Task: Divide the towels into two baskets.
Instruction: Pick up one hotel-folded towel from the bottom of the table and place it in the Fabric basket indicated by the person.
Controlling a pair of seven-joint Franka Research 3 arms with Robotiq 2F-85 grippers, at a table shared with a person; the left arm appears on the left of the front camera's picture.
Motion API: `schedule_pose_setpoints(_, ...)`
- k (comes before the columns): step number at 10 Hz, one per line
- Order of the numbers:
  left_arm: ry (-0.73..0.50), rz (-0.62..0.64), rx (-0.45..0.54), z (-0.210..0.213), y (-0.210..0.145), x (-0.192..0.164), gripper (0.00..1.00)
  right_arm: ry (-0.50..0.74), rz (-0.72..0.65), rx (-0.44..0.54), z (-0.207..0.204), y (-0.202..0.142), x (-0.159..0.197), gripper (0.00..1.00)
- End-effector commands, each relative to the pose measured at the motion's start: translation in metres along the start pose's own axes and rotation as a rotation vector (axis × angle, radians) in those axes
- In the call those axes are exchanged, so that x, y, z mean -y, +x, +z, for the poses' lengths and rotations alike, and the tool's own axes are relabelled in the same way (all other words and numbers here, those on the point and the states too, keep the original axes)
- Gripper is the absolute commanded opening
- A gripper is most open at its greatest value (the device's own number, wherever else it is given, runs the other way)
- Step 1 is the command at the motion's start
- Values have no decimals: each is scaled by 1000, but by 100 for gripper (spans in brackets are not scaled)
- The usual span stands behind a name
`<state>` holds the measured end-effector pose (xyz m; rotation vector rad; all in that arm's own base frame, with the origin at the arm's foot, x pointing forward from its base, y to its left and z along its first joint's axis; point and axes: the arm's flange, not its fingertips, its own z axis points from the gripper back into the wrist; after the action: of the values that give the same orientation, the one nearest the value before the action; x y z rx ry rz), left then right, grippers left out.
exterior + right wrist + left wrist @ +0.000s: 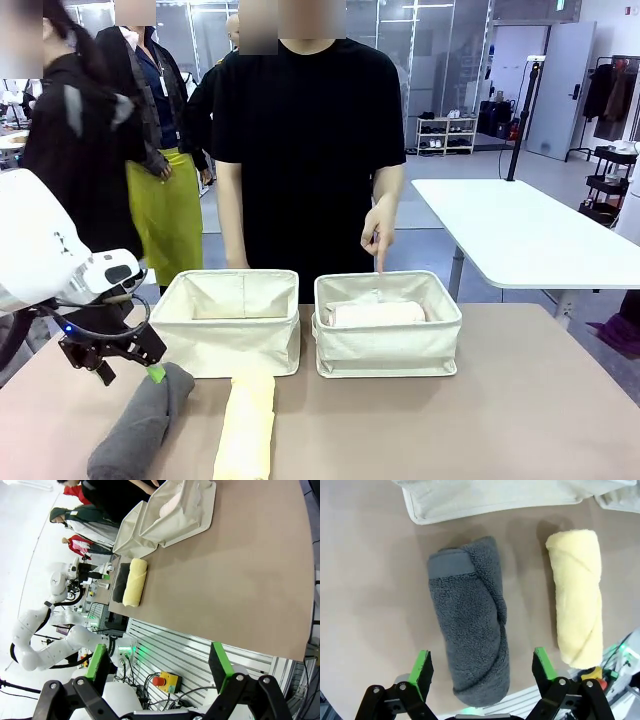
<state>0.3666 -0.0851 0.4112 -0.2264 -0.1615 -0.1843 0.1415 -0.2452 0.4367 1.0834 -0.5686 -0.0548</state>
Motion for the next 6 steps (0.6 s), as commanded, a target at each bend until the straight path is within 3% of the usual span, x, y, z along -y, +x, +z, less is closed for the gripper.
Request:
schedule_pose_setpoints(1,-14,0,29,10,2,-9,100,-1,17,16,2,-4,-2,100)
schedule_pose_setpoints(4,-5,9,14,5,1,-5,100,-1,17,16,2,-4,-2,100)
schedule_pose_setpoints(6,58,-51,-26,-12,6,-11,100,-1,17,16,2,-4,-2,100)
